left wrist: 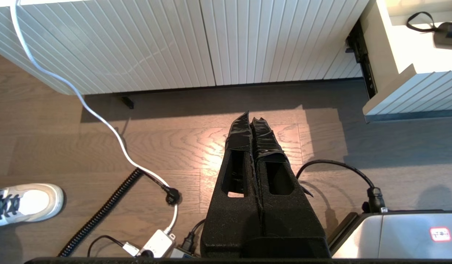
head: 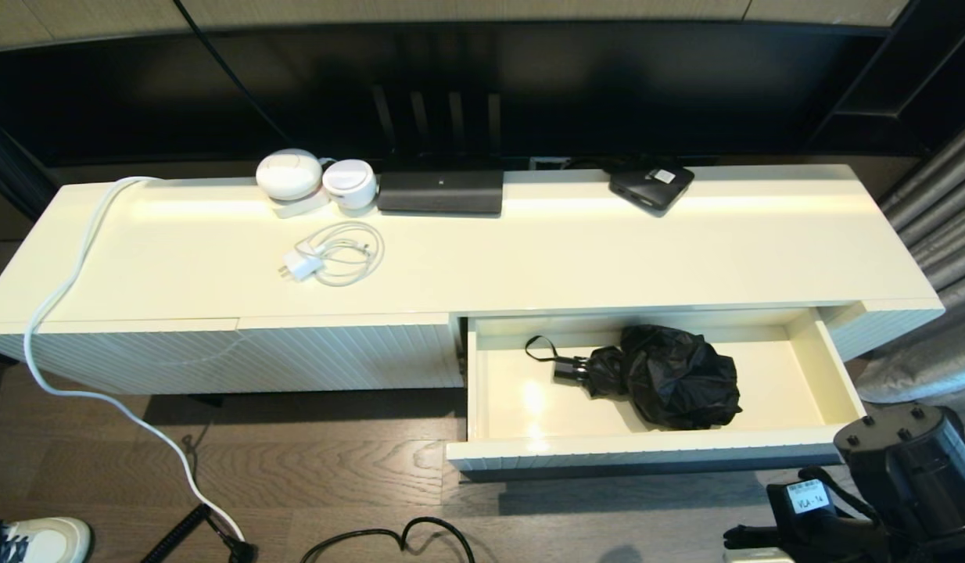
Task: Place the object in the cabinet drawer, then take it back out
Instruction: Close the drawer
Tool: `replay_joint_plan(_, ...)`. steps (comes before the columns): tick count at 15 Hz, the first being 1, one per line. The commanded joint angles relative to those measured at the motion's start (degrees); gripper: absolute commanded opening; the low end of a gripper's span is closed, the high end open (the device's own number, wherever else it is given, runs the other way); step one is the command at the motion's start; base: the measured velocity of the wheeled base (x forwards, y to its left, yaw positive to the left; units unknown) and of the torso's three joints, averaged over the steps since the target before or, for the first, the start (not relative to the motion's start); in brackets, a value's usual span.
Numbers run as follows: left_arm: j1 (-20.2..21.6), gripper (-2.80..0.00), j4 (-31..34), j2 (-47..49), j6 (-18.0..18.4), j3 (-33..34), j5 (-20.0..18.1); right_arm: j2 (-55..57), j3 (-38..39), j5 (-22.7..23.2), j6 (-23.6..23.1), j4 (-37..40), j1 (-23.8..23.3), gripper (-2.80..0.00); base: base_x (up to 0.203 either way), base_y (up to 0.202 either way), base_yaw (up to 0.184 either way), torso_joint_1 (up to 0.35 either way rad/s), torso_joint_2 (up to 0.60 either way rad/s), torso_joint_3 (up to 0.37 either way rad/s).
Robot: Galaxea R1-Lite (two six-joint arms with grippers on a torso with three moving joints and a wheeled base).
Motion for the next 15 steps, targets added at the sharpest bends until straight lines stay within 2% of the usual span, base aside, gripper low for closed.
replay_joint_plan(1,0.02,-2.80,0.00,-0.09,0.03,0.00,-0.02,2.67,0.70,-0.62,-0.37,-0.77,0.17,-2.80,0.000,0.000,0.000,0.000,0.00,0.000)
replay_joint_plan(11,0.02,-2.80,0.00,-0.09,0.03,0.00,-0.02,13.92,-0.21,-1.27,-0.28,-16.39,0.14,-2.80,0.000,0.000,0.000,0.000,0.00,0.000)
replay_joint_plan(15,0.02,-2.80,0.00,-0.09,0.03,0.00,-0.02,16.01,0.02,-3.42,-0.28,-22.08,0.41,-2.80,0.000,0.000,0.000,0.000,0.00,0.000)
